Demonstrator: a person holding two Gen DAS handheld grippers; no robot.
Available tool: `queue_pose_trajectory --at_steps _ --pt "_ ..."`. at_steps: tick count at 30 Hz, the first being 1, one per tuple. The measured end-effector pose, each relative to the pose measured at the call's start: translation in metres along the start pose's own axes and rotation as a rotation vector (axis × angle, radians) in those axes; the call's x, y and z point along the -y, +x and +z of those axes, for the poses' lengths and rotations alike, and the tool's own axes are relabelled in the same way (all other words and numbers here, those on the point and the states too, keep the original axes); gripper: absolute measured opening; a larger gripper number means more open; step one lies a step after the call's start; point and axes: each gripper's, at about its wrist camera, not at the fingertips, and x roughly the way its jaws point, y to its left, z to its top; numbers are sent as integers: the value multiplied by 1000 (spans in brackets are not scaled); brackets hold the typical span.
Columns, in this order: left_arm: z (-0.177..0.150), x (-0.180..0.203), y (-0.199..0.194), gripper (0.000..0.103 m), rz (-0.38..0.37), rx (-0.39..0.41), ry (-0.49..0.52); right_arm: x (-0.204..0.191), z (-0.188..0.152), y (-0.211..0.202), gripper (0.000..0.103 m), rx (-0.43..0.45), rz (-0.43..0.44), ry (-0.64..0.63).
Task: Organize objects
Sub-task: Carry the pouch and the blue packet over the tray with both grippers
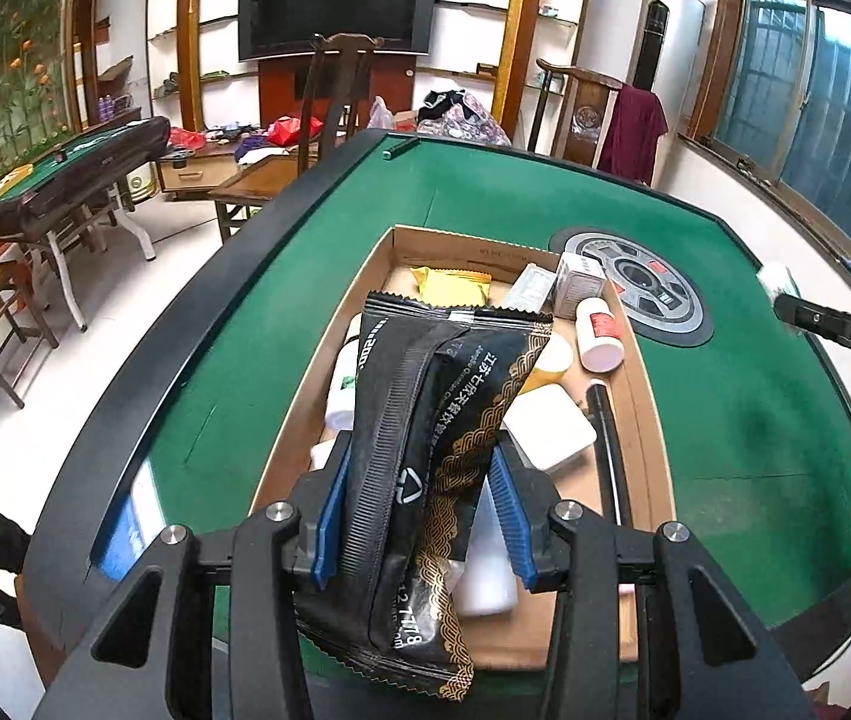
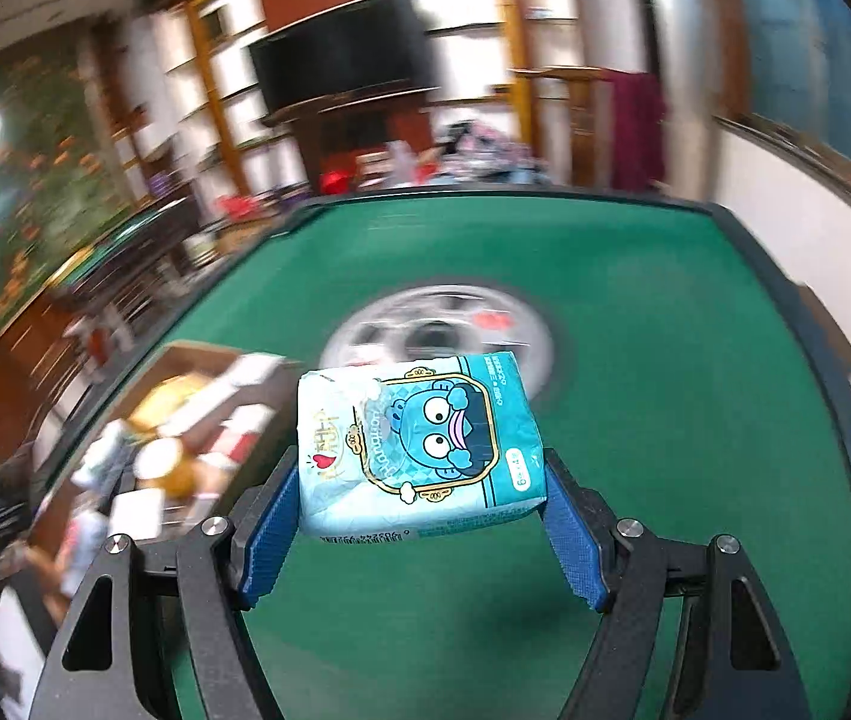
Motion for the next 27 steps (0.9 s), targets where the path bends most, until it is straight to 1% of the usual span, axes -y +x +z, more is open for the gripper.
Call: queue_pose_trajectory --at_steps 1,4,9,11,14,18,22,27 --pt "4 -1 7 42 -8 -7 0 -17 2 6 79 -18 35 -19" --pt "17 0 23 42 -15 -24 11 -55 4 24 79 -58 90 -61" --pt "37 6 49 42 12 -49 54 -104 -4 47 79 -102 125 -126" --pt "44 7 59 42 12 -65 58 -113 -9 54 79 -119 129 -148" --pt "50 8 74 42 31 -88 75 -124 -17 65 79 -154 123 -189" --pt "56 13 88 43 44 -106 94 -134 -26 70 80 -187 125 -244" --pt "58 16 101 43 24 -128 93 -145 -39 69 80 -232 172 -296" --pt "57 21 107 43 36 -131 116 -160 -57 62 80 -261 237 -380"
